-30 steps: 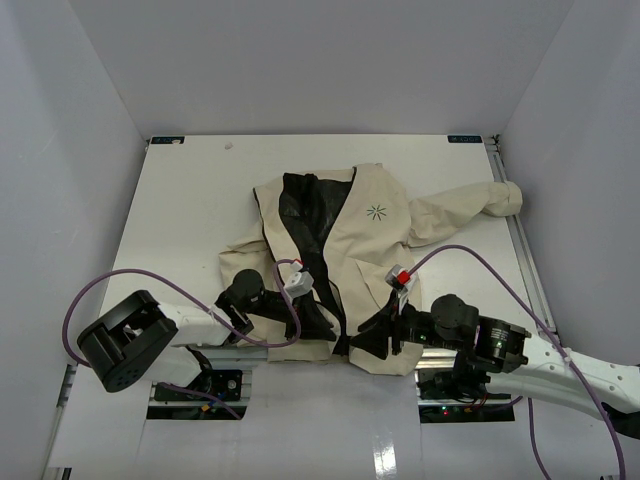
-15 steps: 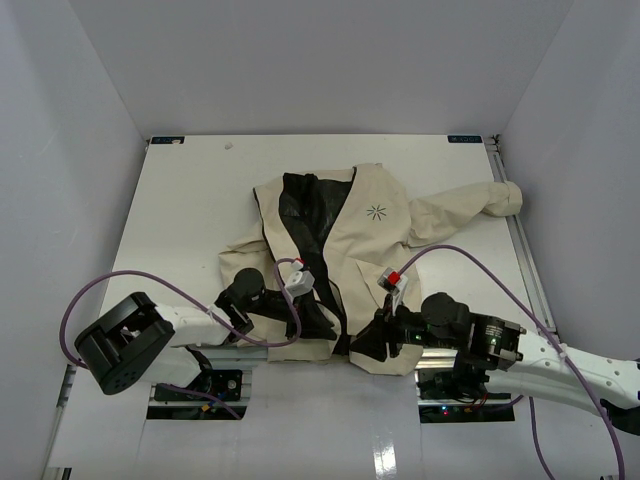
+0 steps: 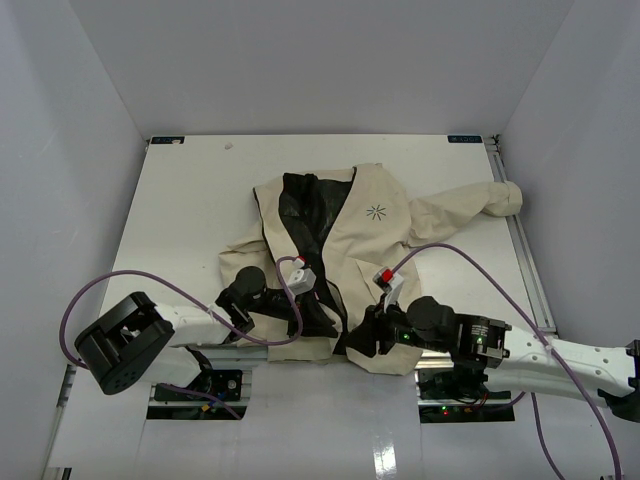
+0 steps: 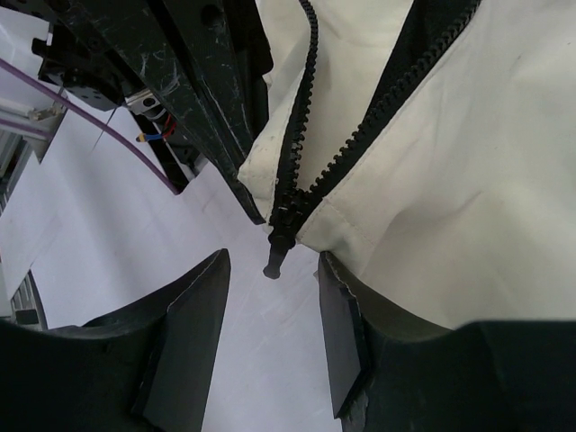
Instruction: Zip up the jacket
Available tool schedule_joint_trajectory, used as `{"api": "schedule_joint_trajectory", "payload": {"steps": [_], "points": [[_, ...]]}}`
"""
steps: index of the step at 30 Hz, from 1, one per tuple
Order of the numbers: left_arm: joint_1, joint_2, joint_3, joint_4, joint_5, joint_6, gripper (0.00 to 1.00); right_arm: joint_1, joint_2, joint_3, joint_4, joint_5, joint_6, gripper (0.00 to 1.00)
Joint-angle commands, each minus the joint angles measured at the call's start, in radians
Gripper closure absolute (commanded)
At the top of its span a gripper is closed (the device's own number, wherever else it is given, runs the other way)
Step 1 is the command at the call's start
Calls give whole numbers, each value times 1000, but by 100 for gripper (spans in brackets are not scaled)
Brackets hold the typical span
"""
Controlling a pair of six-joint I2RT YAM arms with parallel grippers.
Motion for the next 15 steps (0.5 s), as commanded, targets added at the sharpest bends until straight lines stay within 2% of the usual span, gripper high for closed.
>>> {"api": "schedule_joint_trajectory", "payload": {"steps": [1,9,11,12,15], "points": [[4,-21,36,-20,-10,15,100,62,62,7,77,131,67,49],[3,-55,27,-54,-10,16,100,142,143,63,28,286,101,55],[4,-64,24,-70,-6,25,100,159,165,78,2,329,121,81],[2,-67,22,-87,-7,28,100,170,171,83,2,334,126,87],[4,-65,20,-128,-5,41,100,180,209,147,-60,364,117,92]]}}
